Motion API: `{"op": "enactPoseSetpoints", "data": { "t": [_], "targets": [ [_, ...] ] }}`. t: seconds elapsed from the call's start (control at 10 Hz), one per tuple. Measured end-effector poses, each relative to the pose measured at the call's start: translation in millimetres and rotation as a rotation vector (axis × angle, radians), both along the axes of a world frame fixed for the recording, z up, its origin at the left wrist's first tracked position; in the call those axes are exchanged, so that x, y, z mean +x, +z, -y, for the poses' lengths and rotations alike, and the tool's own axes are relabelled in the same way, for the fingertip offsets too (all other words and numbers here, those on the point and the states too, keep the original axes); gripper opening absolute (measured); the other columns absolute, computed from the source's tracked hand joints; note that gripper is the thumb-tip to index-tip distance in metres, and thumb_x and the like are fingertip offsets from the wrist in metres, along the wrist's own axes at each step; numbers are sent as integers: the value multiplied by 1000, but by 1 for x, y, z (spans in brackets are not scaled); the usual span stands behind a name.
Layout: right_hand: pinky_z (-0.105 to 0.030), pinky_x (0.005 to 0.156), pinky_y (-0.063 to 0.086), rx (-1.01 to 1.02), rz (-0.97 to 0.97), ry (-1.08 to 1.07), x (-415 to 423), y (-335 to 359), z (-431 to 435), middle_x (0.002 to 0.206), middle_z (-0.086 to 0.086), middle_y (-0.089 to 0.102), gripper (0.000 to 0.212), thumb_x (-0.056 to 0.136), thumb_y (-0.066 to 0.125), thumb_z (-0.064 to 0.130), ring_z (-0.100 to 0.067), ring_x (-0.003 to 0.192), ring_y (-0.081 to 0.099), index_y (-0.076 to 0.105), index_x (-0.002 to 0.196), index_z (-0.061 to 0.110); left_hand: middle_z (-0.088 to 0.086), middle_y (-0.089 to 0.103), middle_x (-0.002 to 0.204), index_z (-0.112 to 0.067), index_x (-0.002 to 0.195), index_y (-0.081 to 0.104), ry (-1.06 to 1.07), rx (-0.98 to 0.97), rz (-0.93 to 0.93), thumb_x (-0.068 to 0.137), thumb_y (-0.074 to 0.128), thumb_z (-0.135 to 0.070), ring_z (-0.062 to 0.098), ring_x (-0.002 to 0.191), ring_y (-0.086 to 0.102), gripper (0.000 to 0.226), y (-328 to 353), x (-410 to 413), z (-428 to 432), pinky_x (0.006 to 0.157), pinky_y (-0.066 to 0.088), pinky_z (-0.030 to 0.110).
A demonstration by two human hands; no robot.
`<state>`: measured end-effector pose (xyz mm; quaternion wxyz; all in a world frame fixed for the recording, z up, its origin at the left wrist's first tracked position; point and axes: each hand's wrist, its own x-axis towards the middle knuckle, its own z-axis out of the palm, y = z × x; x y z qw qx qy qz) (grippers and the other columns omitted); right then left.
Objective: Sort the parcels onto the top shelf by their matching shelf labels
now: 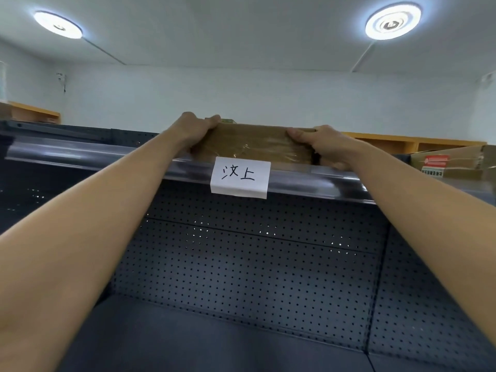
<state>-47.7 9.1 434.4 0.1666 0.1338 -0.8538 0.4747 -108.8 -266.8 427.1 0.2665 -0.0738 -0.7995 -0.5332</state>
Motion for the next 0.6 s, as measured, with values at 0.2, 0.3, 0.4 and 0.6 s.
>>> {"op": "enactPoseSetpoints", "data": {
  "t": [0.2,0.3,0.4,0.6],
  "targets": [
    [-32,88,52,69,-30,-67,-7,0,1,113,-9,70,64,90,64,58,-23,101,66,65,120,1,15,59,90,3,103,57,74,-103,-54,94,54,-55,30,83,55,58,-2,3,-8,75,41,34],
    [-24,64,43,111,-60,-120,-5,-2,3,96,-2,64,60,93,60,59,-15,83,60,61,116,3,31,57,124,4,106,59,223,-196,-100,95,50,-56,32,80,54,61,-5,7,-14,60,34,31],
    [-31,75,47,239,-245,-286,-3,-6,4,119,-13,63,67,93,57,61,-28,105,61,56,129,5,24,62,123,1,117,57,366,-231,-235,98,49,-49,37,108,58,54,-13,13,-22,75,43,33],
    [-37,104,45,445,-744,-391,33,-28,13,138,-10,64,52,104,47,43,-24,127,58,54,143,10,8,57,137,-12,131,57,413,-235,-589,98,47,-31,27,123,54,39,-47,56,-41,90,41,35]
  ]
}}
